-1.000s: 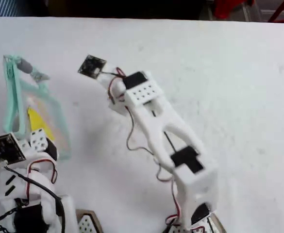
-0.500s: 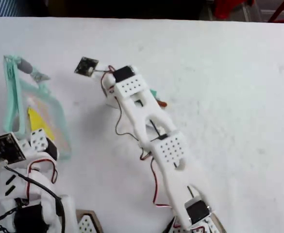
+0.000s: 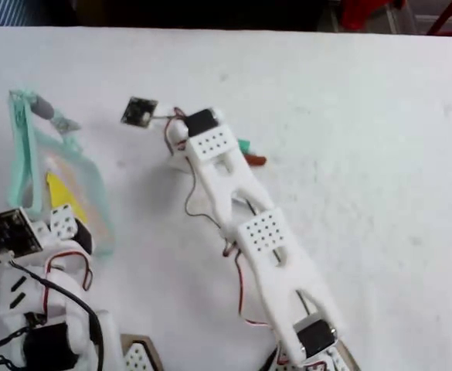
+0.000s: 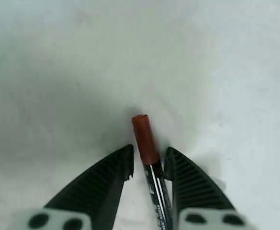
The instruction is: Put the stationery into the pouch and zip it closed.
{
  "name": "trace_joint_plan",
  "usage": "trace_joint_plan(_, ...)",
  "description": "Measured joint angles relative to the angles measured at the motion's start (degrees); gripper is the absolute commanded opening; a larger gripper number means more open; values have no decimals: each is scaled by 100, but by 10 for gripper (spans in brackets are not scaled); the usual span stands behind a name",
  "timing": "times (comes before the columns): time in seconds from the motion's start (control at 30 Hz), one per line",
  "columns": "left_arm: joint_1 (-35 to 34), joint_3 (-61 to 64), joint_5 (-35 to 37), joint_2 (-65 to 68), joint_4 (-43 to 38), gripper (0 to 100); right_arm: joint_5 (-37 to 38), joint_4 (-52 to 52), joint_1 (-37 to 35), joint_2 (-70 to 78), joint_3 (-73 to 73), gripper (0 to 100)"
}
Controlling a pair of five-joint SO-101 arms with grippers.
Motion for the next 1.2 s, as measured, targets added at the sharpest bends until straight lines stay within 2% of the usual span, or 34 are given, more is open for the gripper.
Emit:
trace_joint_plan(0.07, 0, 0, 0, 0, 0, 23, 35, 79, 18, 18, -114, 8)
trace_joint_plan(0.43, 35, 0, 0, 0, 0, 23, 79, 949, 62, 97, -1002, 16)
trace_joint_plan(0.57, 290, 0, 0, 0, 0, 23, -229, 985, 185, -316, -1011, 16)
trace_joint_plan(0.77, 615, -9, -9, 0, 0, 24, -905, 1011, 334, -1662, -774, 16)
trace_joint_plan(0.87, 1090, -114, -9, 0, 88, 24, -1187, 1020, 343, -2514, -316, 16)
trace_joint_plan(1.03, 1987, -695, -9, 0, 651, 24, -1477, 1020, 343, -4281, 1116, 16)
trace_joint_plan(1.2, 2479, -756, 9, -9, 668, 23, -1521, 1020, 334, -6268, 2804, 16)
